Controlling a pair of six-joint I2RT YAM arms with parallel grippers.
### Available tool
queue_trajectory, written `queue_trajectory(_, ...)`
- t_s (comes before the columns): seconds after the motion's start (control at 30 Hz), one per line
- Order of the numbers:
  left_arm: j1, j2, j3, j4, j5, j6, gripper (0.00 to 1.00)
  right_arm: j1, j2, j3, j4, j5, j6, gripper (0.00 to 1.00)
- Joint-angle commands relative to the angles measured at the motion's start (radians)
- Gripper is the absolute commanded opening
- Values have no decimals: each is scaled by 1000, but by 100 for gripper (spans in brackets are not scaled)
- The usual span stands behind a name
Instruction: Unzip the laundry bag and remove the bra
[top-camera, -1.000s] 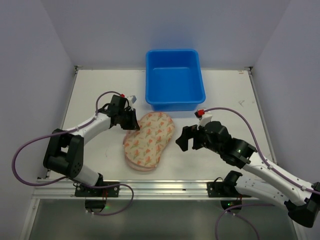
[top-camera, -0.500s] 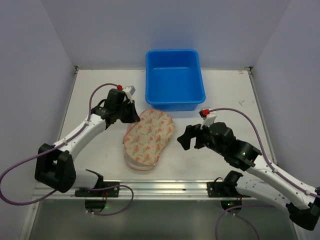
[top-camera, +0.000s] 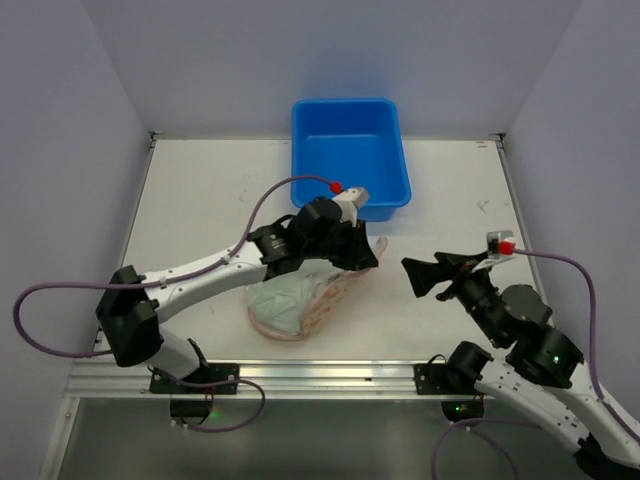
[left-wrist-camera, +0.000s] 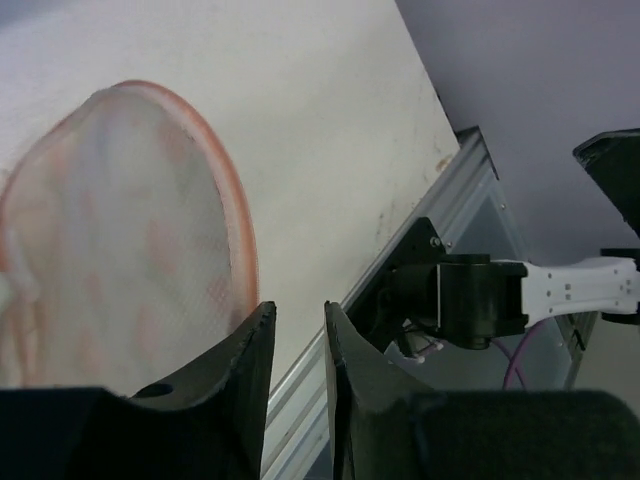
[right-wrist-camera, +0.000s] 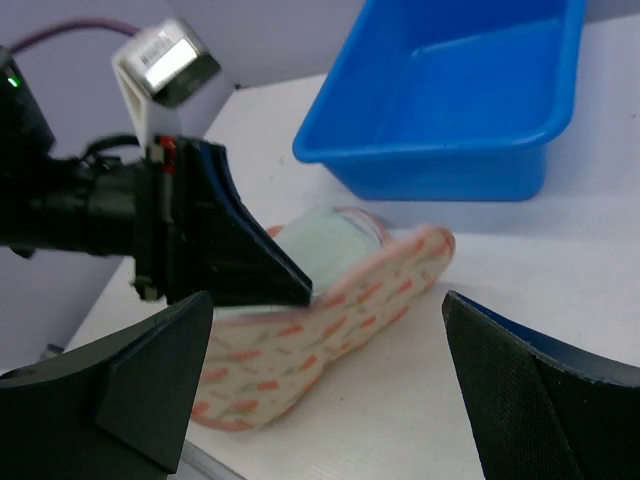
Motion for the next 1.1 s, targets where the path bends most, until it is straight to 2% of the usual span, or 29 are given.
queue_trajectory(0.0,-109,126,98,119,-43,-63,31,-5,-96,-23,-2,115,-8,99)
queue_trajectory(0.07,-173,169,143,122,-118,-58,40,-3,-154,-31,-6,112,-17,99)
queue_trajectory(0.1,-186,200,154,122,-135,-55,51,-5,-168,-31,-20,111,-16,99)
queue_trajectory(0.17,-195,221,171,128,-141,-58,65,-5,-197,-29,-34,108,-17,99)
queue_trajectory(0.2,-193,226,174,122,-144,-49,78,-5,-202,-28,-45,105,-19,99)
queue_trajectory(0.3,-192,203,188,90,-210,-23,95,-5,-202,-29,-51,77,-28,99)
queue_trajectory(0.33,-189,191,191,61,-241,-9,98,-3,-194,-31,-49,69,-31,99)
queue_trajectory(0.43,-143,137,179,3,-292,-5,100,-5,-132,-28,-25,5,-40,99)
queue_trajectory(0.6,70,-36,37,-34,-290,-14,100,-5,95,-10,56,-134,-45,99)
queue_trajectory(0.63,98,-63,0,-53,-296,6,100,-5,203,0,66,-167,-45,99)
queue_trajectory(0.7,196,-137,-31,-85,-321,30,100,-6,322,33,79,-162,-12,98)
queue_trajectory(0.73,233,-160,-65,-116,-322,53,100,-11,446,49,87,-168,-5,97)
queue_trajectory(0.8,375,-220,-108,-140,-295,75,100,-23,566,104,108,-217,22,97)
queue_trajectory(0.83,481,-243,-155,-154,-264,104,100,-28,671,121,124,-239,29,97)
queue_trajectory(0.93,642,-321,-236,-173,-203,171,100,-43,805,168,205,-300,47,98)
queue_trajectory(0.97,738,-358,-253,-177,-169,191,100,-51,891,197,219,-308,49,98)
queue_trajectory(1.03,849,-392,-293,-186,-158,242,100,-71,971,227,254,-322,47,98)
queue_trajectory(1.07,871,-421,-309,-186,-166,254,100,-77,1044,250,273,-331,42,98)
